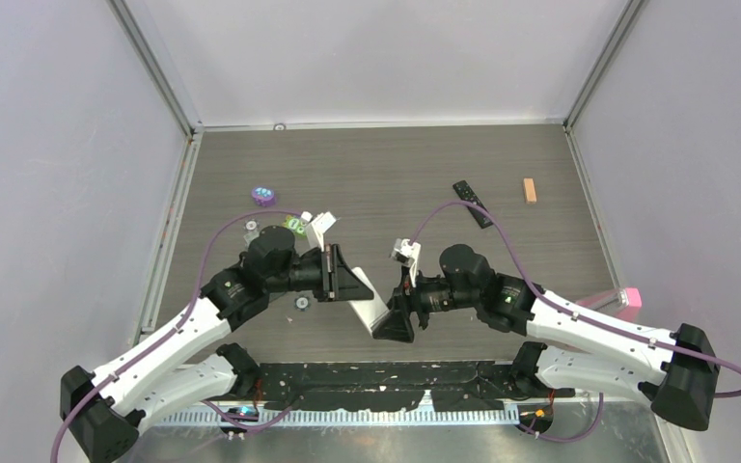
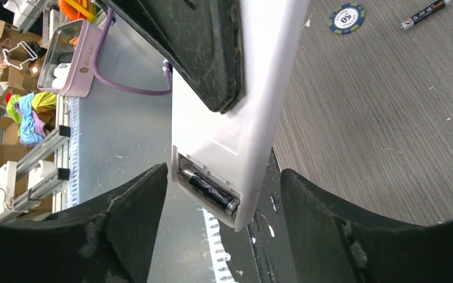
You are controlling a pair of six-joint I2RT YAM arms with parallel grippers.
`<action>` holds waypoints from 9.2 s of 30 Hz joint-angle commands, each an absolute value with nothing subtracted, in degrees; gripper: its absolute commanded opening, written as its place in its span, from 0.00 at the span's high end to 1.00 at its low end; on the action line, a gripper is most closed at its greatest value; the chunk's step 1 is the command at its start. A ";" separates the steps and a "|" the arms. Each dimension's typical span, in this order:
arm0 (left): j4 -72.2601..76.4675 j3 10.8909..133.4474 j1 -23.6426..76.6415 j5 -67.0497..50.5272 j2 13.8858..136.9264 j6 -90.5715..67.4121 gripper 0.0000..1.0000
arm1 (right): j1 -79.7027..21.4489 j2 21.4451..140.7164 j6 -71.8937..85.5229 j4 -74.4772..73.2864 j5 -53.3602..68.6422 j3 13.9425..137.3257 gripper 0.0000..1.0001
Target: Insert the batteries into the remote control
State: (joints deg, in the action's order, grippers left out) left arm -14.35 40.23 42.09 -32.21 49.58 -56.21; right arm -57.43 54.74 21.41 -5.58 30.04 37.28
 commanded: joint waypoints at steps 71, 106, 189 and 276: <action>-43.25 46.12 40.80 26.76 5.12 -35.84 1.00 | -64.63 123.31 42.58 -26.45 -25.39 89.40 0.94; 16.98 28.22 39.49 -33.63 44.80 -63.53 1.00 | -62.93 45.75 -23.29 -28.51 -3.87 58.62 0.94; 22.71 23.82 35.14 -40.44 48.83 -73.28 1.00 | -91.05 68.75 -55.85 -42.58 -26.11 62.92 0.66; 48.54 13.17 30.58 -17.38 35.98 -80.25 1.00 | -63.89 52.84 91.73 2.23 -14.64 45.40 0.16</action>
State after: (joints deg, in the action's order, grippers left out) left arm 47.18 12.38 30.83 -18.74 36.58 -81.95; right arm -64.10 51.96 92.97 1.08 -16.36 42.17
